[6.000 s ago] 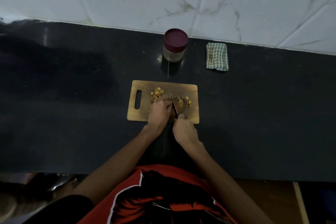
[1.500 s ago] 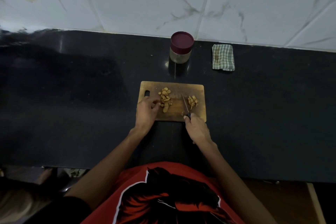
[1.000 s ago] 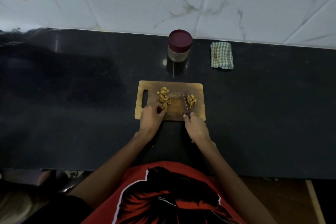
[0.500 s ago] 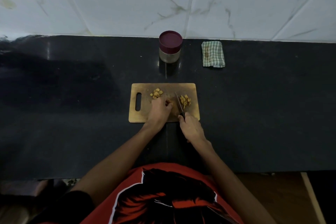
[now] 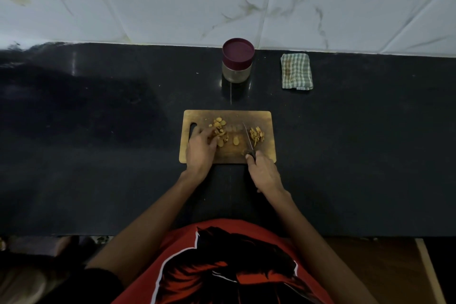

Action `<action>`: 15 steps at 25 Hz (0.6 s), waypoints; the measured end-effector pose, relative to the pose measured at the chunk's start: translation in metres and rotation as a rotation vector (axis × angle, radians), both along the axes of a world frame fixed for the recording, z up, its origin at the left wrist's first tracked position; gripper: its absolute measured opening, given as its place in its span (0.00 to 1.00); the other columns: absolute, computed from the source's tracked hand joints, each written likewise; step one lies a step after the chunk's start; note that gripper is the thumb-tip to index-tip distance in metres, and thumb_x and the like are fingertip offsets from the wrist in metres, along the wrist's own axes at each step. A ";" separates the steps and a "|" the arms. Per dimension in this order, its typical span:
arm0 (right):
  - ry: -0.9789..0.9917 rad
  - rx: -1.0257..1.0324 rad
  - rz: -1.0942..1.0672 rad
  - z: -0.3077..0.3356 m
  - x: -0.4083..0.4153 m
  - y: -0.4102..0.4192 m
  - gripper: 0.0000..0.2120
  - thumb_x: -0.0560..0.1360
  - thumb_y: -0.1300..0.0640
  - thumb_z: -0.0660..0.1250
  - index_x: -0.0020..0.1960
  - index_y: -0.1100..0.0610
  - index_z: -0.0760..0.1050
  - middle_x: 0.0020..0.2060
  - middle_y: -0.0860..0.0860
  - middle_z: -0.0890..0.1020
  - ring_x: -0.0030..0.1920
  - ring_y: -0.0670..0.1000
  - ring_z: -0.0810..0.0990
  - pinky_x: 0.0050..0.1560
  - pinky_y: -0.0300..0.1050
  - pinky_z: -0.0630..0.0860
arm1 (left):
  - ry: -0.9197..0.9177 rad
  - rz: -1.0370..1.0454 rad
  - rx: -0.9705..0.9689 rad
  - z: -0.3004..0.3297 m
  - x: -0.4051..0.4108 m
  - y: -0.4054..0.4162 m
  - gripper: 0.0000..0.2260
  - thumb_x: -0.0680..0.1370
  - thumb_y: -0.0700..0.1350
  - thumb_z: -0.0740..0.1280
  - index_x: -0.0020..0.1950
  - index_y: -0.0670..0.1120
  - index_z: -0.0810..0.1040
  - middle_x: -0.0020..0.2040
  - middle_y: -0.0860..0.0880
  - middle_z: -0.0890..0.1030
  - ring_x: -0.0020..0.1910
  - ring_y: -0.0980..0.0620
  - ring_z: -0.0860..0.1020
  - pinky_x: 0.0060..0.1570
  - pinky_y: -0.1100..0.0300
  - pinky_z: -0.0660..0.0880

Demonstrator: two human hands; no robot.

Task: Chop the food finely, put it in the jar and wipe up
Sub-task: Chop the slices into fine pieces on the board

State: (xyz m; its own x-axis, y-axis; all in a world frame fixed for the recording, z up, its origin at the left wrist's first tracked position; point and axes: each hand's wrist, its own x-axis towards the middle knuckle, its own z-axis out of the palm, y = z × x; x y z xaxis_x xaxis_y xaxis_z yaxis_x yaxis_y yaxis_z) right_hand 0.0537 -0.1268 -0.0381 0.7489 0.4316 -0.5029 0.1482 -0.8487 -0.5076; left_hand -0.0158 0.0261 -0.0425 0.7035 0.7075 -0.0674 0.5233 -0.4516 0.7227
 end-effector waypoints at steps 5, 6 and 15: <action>0.009 -0.002 -0.006 0.001 0.000 0.000 0.11 0.84 0.47 0.54 0.50 0.54 0.65 0.41 0.50 0.72 0.47 0.57 0.80 0.47 0.61 0.80 | 0.032 -0.035 0.057 -0.003 0.006 0.001 0.12 0.77 0.45 0.67 0.60 0.46 0.79 0.58 0.48 0.75 0.53 0.51 0.76 0.51 0.58 0.74; 0.012 -0.002 -0.009 0.001 0.000 -0.001 0.11 0.84 0.47 0.54 0.50 0.54 0.65 0.42 0.50 0.72 0.47 0.57 0.81 0.48 0.61 0.80 | 0.033 -0.035 0.059 -0.004 0.007 0.001 0.12 0.77 0.45 0.67 0.59 0.46 0.80 0.58 0.48 0.75 0.53 0.51 0.76 0.51 0.57 0.75; 0.015 -0.003 -0.003 0.002 0.001 0.000 0.10 0.84 0.47 0.54 0.52 0.54 0.66 0.42 0.50 0.72 0.48 0.56 0.81 0.48 0.60 0.80 | -0.094 -0.005 0.022 -0.003 0.012 0.006 0.07 0.78 0.42 0.65 0.53 0.44 0.81 0.48 0.49 0.80 0.47 0.54 0.76 0.45 0.61 0.74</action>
State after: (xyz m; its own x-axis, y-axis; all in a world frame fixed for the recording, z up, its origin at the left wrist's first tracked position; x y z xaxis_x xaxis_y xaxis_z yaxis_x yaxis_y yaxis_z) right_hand 0.0543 -0.1270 -0.0356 0.7424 0.4279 -0.5155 0.1376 -0.8505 -0.5077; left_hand -0.0033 0.0326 -0.0456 0.7094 0.7046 0.0146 0.4511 -0.4698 0.7588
